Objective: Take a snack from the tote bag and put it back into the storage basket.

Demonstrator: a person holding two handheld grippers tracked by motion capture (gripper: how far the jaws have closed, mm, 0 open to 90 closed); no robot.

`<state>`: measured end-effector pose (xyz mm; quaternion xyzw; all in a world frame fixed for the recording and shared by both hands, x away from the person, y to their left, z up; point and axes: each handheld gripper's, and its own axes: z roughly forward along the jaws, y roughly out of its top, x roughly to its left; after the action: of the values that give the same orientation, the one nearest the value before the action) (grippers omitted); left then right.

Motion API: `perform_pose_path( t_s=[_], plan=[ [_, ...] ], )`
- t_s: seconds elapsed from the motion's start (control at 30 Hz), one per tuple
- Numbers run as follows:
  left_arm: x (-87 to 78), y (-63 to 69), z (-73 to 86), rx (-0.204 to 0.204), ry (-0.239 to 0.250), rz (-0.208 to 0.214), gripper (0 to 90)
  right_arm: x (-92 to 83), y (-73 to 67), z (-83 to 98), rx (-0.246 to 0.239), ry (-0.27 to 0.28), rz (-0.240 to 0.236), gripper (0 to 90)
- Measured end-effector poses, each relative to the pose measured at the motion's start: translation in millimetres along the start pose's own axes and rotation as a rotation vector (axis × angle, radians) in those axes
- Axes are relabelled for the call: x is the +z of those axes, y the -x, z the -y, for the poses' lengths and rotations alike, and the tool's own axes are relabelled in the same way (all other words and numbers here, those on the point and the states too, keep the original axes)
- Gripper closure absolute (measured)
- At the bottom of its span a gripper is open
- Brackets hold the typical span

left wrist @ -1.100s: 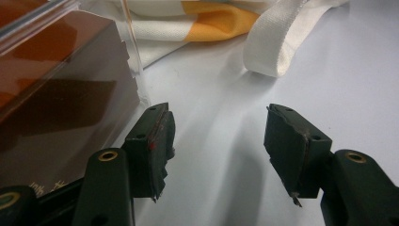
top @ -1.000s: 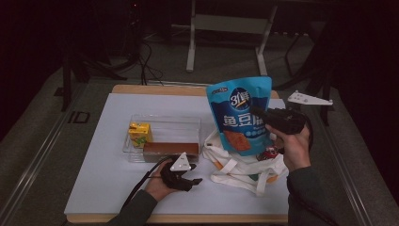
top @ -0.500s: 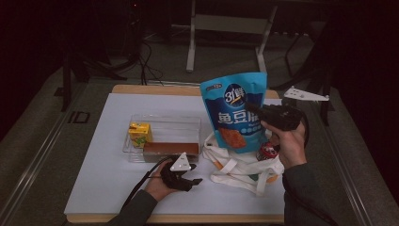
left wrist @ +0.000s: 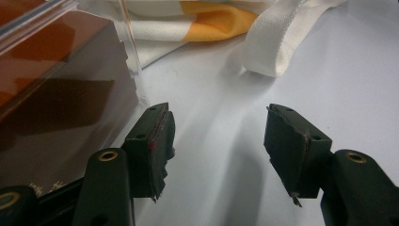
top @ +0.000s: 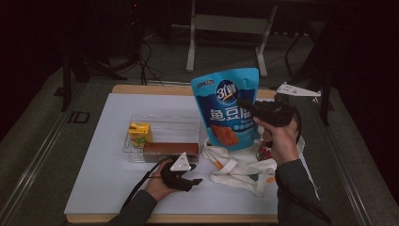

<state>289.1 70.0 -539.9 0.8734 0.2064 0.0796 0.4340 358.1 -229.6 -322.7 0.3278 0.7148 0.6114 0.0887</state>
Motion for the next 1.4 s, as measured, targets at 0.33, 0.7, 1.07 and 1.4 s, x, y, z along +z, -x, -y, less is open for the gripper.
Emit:
perform_pose_path(
  t_s=[0.33,0.7,1.07,1.4],
  plan=[
    [0.1,0.2,0.0,0.001,0.000,0.003,41.8,21.5,-8.1,-4.0,0.011,0.013,-0.044,87.7],
    [-0.1,0.5,0.0,0.005,0.000,0.003,41.9,45.5,-20.3,-11.2,0.010,0.020,-0.085,87.7],
    [0.0,0.8,0.0,0.007,0.000,0.007,41.9,70.3,-28.5,-14.0,0.012,0.010,-0.110,87.7],
    [0.1,1.0,0.0,0.009,-0.002,0.007,41.9,85.2,-35.9,-15.5,0.022,0.019,-0.130,87.7]
  ],
)
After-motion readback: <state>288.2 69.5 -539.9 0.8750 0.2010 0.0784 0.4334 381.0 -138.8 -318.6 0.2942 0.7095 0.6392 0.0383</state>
